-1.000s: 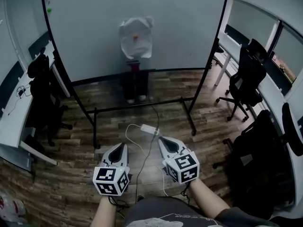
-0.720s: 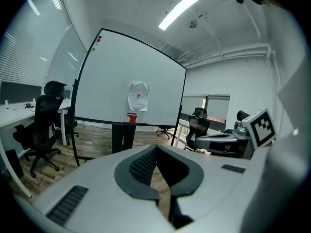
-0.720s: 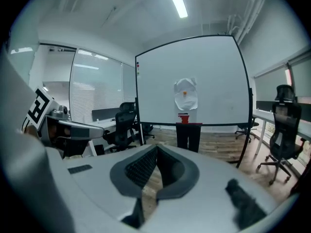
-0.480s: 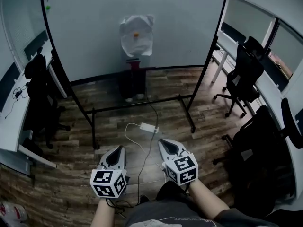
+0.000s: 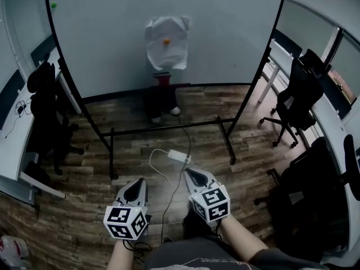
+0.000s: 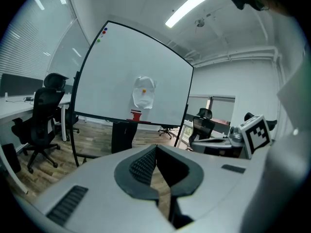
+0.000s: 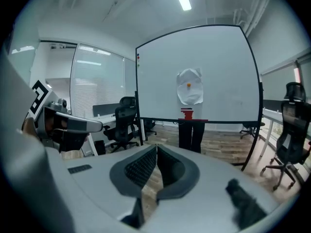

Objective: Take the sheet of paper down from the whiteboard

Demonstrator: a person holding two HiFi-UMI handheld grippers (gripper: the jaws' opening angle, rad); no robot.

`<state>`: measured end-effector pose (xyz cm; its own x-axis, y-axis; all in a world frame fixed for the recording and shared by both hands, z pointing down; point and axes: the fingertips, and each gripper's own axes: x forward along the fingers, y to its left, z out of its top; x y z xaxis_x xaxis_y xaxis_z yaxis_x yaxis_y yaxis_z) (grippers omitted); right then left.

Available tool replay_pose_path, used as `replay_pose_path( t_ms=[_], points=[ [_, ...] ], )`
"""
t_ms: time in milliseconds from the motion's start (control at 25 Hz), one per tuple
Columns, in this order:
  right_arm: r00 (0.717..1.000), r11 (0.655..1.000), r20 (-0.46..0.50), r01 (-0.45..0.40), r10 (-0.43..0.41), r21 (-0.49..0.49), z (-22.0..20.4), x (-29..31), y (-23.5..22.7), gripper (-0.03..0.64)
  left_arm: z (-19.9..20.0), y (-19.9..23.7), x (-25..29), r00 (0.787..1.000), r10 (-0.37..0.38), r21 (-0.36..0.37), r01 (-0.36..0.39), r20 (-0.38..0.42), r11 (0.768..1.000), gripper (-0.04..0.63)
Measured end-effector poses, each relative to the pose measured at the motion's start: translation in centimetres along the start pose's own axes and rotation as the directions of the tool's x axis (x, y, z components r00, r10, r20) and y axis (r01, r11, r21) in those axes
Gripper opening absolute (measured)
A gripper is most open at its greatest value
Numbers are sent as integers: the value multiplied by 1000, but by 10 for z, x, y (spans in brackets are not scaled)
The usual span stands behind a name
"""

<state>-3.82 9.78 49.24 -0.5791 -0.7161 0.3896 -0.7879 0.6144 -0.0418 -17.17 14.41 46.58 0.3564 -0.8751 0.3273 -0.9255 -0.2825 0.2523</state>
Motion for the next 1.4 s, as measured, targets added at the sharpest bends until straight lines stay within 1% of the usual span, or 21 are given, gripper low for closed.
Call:
replay_pose_path(
  t_ms=[120,240,400,480,600,800,920,1120,1280,1400],
  points=[
    [1000,1000,4,-18,18,14,13,26,-30,23,15,-2,34,1000,-2,11,2,4,1000,14],
    [1000,999,7,-18,18,32,26,52,-66,23,31,-3,69,1000,-2,30,2,-1,1000,14],
    [1000,999,10,-26,25,44,41,80,-115,23,53,0,116,1000,26,16,-26,0,1000,14],
    [1000,998,15,-29,28,58,48,89,-140,23,63,-3,141,999,34,13,-34,1,999,14],
    [999,996,10,-44,43,82,49,99,-176,24,77,-13,175,999,45,29,-45,8,999,14],
    [998,994,19,-67,66,85,56,116,-229,25,100,-27,226,997,68,40,-70,39,997,14],
    [995,992,19,-97,96,75,61,128,-246,25,107,-33,247,995,86,26,-87,47,996,14],
    [992,989,19,-123,121,82,67,143,-260,25,106,-41,262,994,103,24,-103,24,994,14],
    [993,990,26,-115,113,78,69,153,-264,25,112,-28,273,992,121,7,-121,29,993,15],
    [995,991,13,-99,98,87,67,158,-273,25,117,-21,290,994,102,7,-102,32,995,14]
  ],
)
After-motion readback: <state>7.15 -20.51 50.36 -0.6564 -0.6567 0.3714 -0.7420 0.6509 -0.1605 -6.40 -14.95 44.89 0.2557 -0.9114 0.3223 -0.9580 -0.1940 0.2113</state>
